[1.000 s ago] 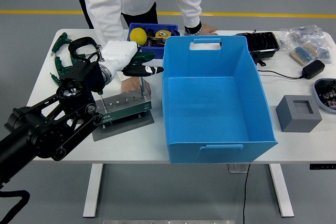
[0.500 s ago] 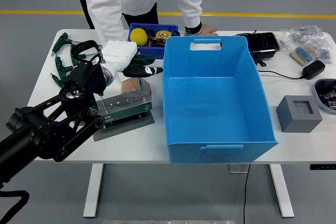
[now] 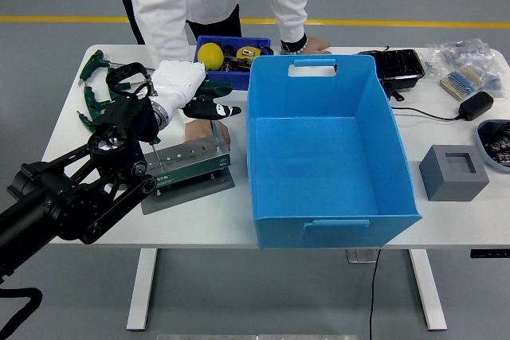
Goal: Lift tool from toolbox,place it in box,lift tool from toolbox,place it in box
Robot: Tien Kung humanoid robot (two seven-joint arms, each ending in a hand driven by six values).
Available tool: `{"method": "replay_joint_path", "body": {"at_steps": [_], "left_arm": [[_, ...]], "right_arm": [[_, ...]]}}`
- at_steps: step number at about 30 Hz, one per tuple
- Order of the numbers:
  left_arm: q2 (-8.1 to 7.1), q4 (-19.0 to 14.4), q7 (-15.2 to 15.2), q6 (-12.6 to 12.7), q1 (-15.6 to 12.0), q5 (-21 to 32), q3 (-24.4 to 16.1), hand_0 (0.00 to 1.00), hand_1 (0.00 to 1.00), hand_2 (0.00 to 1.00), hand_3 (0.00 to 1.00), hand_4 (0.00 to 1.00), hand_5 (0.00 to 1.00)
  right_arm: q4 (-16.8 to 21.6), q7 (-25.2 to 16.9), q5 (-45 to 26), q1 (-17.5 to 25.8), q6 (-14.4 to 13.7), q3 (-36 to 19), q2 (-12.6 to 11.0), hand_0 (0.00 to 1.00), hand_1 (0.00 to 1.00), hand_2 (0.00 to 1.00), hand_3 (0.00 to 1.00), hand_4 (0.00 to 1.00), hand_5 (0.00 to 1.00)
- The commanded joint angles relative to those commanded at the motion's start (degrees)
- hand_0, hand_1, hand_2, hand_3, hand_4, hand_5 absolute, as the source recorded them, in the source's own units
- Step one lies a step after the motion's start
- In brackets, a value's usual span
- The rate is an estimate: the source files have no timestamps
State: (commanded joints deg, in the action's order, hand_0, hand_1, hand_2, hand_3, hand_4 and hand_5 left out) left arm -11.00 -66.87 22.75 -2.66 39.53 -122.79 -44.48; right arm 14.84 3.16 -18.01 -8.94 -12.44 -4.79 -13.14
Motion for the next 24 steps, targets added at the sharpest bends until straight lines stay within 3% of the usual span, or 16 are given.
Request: {"method": "replay_joint_path", "body": {"at_steps": [7, 16, 24], "left_arm": [[-0.39, -1.21, -0.52, -0.77, 0.21, 0.87, -0.4, 0.032, 0.002, 0.038, 0.078, 0.773, 0.634], [-1.18, -3.69, -0.73, -2.45, 0.99, 3.06, -1.32, 0.03, 0.002, 0.037, 0.079, 0.752, 0.636], [-2.74, -6.08, -1.03, -5.3, 3.72, 6.38, -1.58, 0.032, 0.002, 0.036, 0.083, 0.732, 0.619]], "right_arm": [[-0.01, -0.05, -0.05, 0.05, -0.05, -0.02, -0.01, 0.773, 0.743, 0.798, 0.599, 0.824, 0.736], [-0.03, -0.02, -0.18, 0.14, -0.08, 0.21, -0.01, 0.772, 0.743, 0.799, 0.598, 0.824, 0.735], [-0.05, -0.03, -0.41, 0.17, -0.08, 0.43, 0.05, 0.77, 0.742, 0.798, 0.596, 0.823, 0.735]]}}
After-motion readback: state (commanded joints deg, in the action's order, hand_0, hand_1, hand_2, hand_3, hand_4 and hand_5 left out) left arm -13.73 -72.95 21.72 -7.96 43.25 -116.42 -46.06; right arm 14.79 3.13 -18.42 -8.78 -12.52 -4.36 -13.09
